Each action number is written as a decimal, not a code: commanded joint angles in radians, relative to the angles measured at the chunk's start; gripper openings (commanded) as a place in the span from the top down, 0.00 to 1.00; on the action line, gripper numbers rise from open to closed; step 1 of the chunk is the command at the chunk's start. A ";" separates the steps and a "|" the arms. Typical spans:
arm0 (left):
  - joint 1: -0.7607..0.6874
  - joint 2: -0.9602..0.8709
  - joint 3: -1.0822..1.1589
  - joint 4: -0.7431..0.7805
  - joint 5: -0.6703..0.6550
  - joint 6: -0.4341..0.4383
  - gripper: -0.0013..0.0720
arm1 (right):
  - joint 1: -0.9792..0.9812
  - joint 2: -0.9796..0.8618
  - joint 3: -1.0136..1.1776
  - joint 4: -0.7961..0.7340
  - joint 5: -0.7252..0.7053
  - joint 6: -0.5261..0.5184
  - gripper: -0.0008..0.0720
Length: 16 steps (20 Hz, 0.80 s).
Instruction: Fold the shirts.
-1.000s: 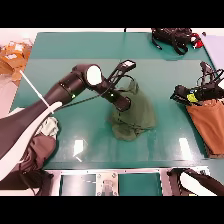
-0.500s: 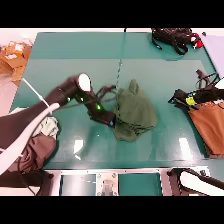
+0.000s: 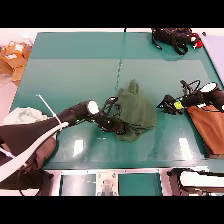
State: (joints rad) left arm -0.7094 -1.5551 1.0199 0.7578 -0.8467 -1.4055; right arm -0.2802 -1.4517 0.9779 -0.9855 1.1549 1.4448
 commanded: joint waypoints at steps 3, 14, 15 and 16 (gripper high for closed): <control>-0.013 -0.001 -0.013 -0.005 0.018 0.002 0.57 | 0.000 -0.021 -0.002 0.033 -0.013 -0.025 0.41; 0.404 0.115 -0.013 0.325 -0.393 0.068 0.95 | 0.005 -0.021 -0.002 0.079 -0.050 -0.047 0.30; 0.434 0.114 -0.013 0.325 -0.393 0.090 0.95 | 0.019 -0.021 -0.002 0.121 -0.074 -0.074 0.24; 0.451 0.113 -0.012 0.325 -0.383 0.111 0.95 | 0.039 -0.023 -0.002 0.161 -0.098 -0.097 0.24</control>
State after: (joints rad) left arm -0.3580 -1.4544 1.0077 1.0142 -1.1709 -1.3350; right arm -0.2665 -1.4727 0.9764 -0.9085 1.1065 1.3907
